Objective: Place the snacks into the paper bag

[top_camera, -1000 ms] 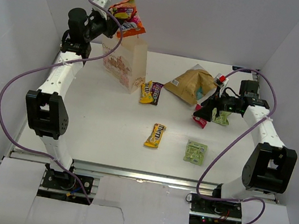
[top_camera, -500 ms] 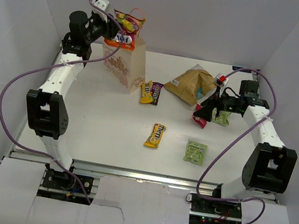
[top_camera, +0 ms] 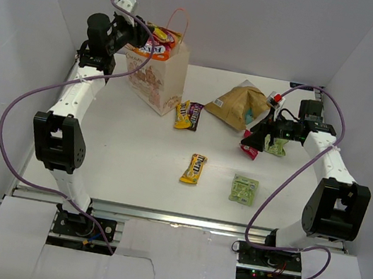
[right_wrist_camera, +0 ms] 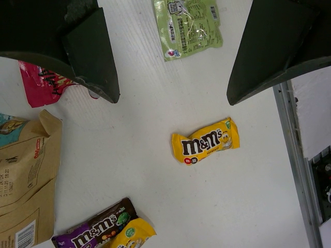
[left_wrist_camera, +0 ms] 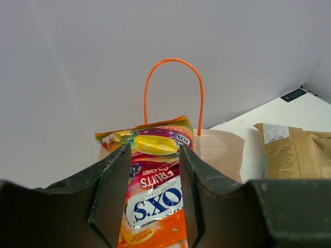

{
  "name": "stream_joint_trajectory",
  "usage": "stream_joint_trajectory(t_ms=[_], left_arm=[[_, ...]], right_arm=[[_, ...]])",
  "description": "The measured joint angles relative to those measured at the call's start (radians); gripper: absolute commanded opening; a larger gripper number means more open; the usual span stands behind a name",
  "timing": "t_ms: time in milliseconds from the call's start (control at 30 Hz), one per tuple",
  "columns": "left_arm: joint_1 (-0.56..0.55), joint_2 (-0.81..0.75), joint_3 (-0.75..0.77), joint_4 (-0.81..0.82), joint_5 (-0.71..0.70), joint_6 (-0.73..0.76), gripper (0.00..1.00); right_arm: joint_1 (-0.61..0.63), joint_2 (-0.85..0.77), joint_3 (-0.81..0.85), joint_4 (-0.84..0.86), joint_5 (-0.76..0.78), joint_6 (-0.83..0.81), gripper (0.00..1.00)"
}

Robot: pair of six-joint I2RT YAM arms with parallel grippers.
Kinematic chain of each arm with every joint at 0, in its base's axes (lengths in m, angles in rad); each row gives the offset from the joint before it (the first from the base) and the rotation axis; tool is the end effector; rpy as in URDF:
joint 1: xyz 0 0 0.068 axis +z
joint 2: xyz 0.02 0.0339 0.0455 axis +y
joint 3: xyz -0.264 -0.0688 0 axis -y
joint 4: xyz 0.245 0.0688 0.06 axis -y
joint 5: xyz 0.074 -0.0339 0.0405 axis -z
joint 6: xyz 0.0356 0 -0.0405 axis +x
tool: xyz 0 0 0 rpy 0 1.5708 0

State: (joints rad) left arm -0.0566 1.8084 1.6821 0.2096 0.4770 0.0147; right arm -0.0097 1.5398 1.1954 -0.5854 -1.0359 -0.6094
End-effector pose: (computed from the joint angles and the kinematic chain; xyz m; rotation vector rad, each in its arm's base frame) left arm 0.4364 -0.0411 0.4075 0.4373 1.4443 -0.3878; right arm 0.3181 0.0275 0.2773 -0.9914 1.8730 0.9196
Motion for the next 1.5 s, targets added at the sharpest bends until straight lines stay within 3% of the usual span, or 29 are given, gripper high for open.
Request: stream_joint_trajectory(t_ms=[233, 433, 567, 700, 800, 1100, 1500], left_arm=[[0.0, -0.006, -0.001, 0.001, -0.002, -0.074, 0.64], [-0.005, -0.046, -0.024, -0.022, -0.018, -0.216, 0.61], [-0.034, -0.02, 0.05, -0.114, -0.075, -0.266, 0.56], [-0.082, 0.035, 0.134, -0.206, -0.141, -0.266, 0.44], [-0.111, 0.07, 0.154, -0.262, -0.19, -0.239, 0.43], [-0.132, 0.117, 0.089, -0.401, -0.337, -0.145, 0.51], [-0.13, 0.118, 0.097, -0.447, -0.351, -0.128, 0.59]], right_arm=[[0.0, 0.0, 0.0, 0.0, 0.0, 0.0, 0.9], [0.0, 0.0, 0.0, 0.0, 0.0, 0.0, 0.9], [0.0, 0.0, 0.0, 0.002, -0.001, 0.001, 0.9], [0.0, 0.0, 0.0, 0.004, -0.004, 0.003, 0.9], [0.0, 0.0, 0.0, 0.004, -0.007, 0.004, 0.9], [0.0, 0.0, 0.0, 0.005, -0.01, 0.005, 0.9], [0.001, -0.001, 0.0, 0.004, -0.013, 0.006, 0.9]])
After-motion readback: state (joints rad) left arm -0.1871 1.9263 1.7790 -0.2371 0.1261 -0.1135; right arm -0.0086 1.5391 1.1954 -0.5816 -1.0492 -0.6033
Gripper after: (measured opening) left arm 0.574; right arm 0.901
